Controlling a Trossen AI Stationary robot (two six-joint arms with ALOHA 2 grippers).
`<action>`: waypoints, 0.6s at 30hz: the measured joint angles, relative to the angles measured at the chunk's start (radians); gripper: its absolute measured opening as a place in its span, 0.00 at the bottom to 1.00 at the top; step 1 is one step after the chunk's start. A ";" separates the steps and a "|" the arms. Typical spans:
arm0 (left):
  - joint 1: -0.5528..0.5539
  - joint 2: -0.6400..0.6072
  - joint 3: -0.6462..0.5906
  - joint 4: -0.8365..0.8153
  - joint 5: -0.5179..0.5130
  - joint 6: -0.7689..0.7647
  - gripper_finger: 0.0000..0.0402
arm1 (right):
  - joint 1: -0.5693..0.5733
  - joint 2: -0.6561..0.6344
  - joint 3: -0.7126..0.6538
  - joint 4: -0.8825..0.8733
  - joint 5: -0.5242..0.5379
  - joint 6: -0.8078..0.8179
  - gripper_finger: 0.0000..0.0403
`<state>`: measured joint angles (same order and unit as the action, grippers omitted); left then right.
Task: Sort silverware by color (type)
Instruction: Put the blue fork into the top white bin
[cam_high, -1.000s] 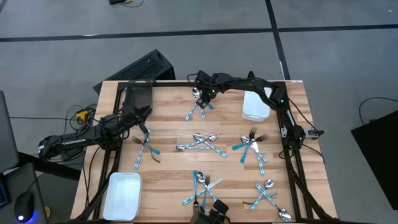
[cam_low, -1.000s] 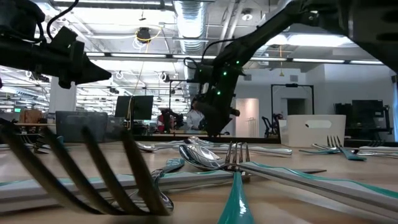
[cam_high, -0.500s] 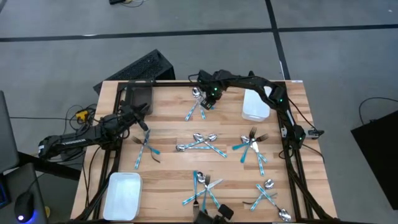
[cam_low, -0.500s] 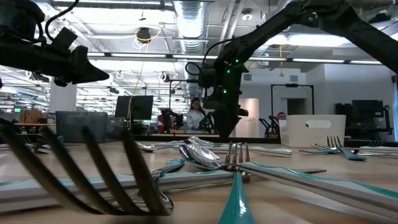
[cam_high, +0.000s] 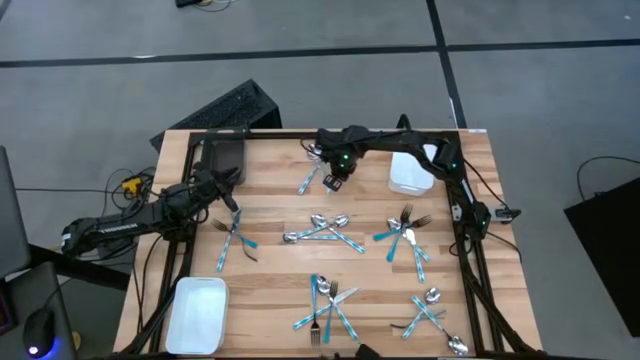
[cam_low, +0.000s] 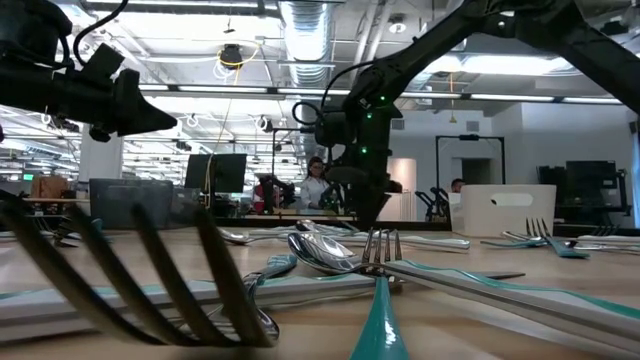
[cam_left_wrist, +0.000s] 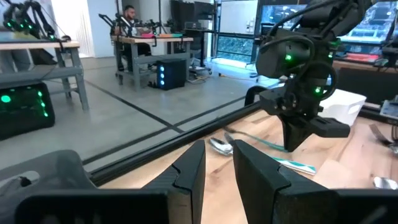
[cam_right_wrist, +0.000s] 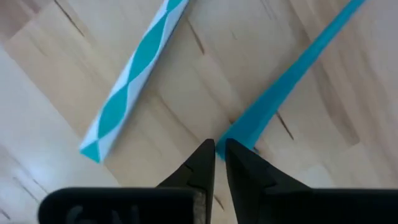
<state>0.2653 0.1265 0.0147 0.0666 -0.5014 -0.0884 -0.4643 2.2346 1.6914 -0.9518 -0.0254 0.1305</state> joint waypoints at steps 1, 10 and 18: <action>0.000 0.000 0.000 0.000 0.000 -0.005 0.18 | -0.001 -0.008 -0.013 -0.010 0.000 0.000 0.15; 0.000 0.000 0.000 0.000 0.000 -0.013 0.18 | 0.054 -0.152 -0.183 -0.030 0.000 0.003 0.15; 0.000 0.000 0.000 0.001 -0.010 -0.007 0.18 | 0.073 -0.248 -0.252 0.163 0.064 0.020 0.20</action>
<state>0.2653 0.1265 0.0147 0.0675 -0.5111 -0.0952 -0.3916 1.9869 1.4396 -0.7883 0.0390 0.1503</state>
